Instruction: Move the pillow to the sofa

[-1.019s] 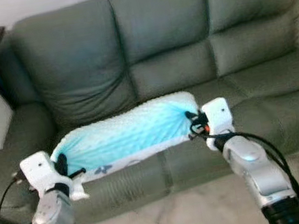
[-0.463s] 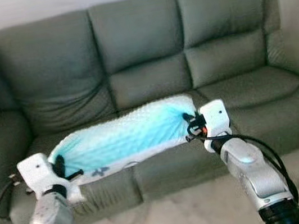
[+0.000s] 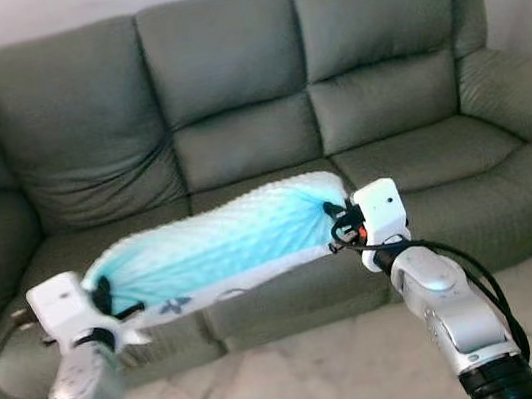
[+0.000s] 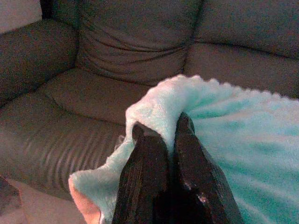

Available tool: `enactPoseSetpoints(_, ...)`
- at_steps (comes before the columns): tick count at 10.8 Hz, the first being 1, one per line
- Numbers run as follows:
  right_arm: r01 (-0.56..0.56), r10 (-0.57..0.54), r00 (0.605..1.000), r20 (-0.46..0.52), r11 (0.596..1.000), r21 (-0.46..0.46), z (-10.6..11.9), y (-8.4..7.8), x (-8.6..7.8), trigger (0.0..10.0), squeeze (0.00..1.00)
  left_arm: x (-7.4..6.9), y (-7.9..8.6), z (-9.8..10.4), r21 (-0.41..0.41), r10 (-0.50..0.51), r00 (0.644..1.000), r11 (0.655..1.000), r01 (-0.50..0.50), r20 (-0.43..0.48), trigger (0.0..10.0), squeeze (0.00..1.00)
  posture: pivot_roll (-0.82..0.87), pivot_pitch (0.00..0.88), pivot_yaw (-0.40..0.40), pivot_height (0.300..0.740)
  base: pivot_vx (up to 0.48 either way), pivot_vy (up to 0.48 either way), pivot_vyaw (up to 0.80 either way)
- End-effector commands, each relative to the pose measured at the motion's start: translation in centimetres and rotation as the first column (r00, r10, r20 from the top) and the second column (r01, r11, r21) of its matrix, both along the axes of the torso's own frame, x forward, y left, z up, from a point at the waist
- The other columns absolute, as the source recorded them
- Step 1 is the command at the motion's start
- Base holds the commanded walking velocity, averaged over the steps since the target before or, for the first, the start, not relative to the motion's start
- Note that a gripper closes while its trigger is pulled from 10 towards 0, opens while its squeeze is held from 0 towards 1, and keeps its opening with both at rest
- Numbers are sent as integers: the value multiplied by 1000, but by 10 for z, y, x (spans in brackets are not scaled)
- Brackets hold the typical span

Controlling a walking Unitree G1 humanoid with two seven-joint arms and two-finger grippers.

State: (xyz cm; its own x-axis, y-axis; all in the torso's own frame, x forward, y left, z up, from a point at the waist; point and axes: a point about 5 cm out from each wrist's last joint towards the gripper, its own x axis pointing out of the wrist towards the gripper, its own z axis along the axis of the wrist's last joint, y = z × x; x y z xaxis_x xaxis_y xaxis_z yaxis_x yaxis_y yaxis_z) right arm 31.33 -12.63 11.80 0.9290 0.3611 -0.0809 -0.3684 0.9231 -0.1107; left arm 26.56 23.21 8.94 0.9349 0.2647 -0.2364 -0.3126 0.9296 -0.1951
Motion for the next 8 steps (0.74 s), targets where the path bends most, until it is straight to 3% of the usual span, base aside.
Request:
enactPoseSetpoints(1, 15, -15, 999, 32, 1000, 1, 9, -3, 3, 10000, 0, 1, 1, 3, 21, 5, 1000, 1000, -6, 7, 10000, 0, -207, 7, 85, 740, 0, -341, 0)
enactPoseSetpoints(3, 17, -17, 999, 29, 1000, 1, 8, -3, 3, 10000, 0, 0, 1, 2, 13, 11, 1000, 1000, -11, 5, 10000, 0, -205, 10, 86, 740, 0, -319, 0)
enactPoseSetpoints(8, 15, -15, 1000, 27, 1000, 0, 7, -1, 3, 10000, 0, -3, 11, 6, -6, 73, 996, 997, -72, 47, 10000, 0, -199, 11, 84, 740, 0, 0, 0)
